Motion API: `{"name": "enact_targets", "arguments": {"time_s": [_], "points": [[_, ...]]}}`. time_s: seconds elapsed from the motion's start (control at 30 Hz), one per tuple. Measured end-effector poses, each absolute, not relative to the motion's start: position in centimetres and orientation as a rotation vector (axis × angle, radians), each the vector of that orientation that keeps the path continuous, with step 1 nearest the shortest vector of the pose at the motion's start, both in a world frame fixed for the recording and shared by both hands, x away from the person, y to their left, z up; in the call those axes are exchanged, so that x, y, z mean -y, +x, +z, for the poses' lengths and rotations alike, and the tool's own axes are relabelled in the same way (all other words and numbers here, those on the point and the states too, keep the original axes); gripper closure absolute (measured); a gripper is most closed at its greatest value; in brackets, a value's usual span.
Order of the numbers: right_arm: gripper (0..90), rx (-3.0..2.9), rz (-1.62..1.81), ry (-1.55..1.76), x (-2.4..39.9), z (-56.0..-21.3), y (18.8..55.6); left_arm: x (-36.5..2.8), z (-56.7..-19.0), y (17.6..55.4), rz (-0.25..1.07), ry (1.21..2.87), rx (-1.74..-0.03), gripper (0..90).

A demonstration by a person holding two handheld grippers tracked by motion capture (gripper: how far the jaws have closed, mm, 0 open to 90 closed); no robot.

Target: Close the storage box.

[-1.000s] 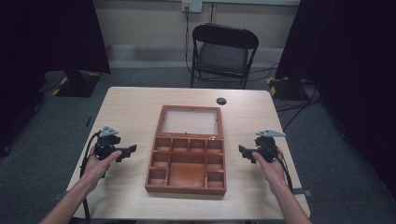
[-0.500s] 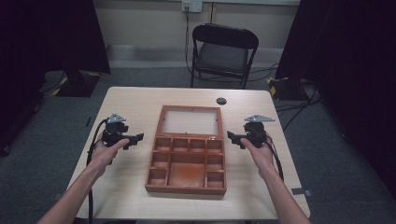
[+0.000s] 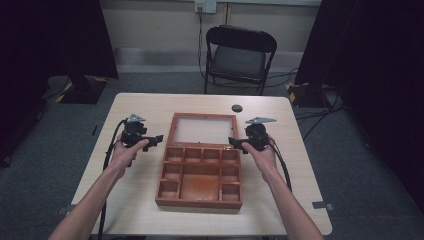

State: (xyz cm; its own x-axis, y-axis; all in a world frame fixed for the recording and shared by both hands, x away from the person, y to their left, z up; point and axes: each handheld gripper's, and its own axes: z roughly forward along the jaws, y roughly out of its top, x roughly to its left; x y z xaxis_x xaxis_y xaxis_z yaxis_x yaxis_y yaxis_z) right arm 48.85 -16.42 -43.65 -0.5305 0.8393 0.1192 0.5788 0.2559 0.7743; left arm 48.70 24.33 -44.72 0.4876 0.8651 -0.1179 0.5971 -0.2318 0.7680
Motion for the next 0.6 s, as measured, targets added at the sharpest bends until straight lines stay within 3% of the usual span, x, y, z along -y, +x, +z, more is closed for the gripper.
{"name": "enact_targets", "arguments": {"time_s": [0.6], "points": [[14.1, -2.271, 1.141, 1.506, 15.3, -46.7, 51.8, -21.4, -46.4, 51.4, 0.302, 1.965, -1.287, 17.9]]}}
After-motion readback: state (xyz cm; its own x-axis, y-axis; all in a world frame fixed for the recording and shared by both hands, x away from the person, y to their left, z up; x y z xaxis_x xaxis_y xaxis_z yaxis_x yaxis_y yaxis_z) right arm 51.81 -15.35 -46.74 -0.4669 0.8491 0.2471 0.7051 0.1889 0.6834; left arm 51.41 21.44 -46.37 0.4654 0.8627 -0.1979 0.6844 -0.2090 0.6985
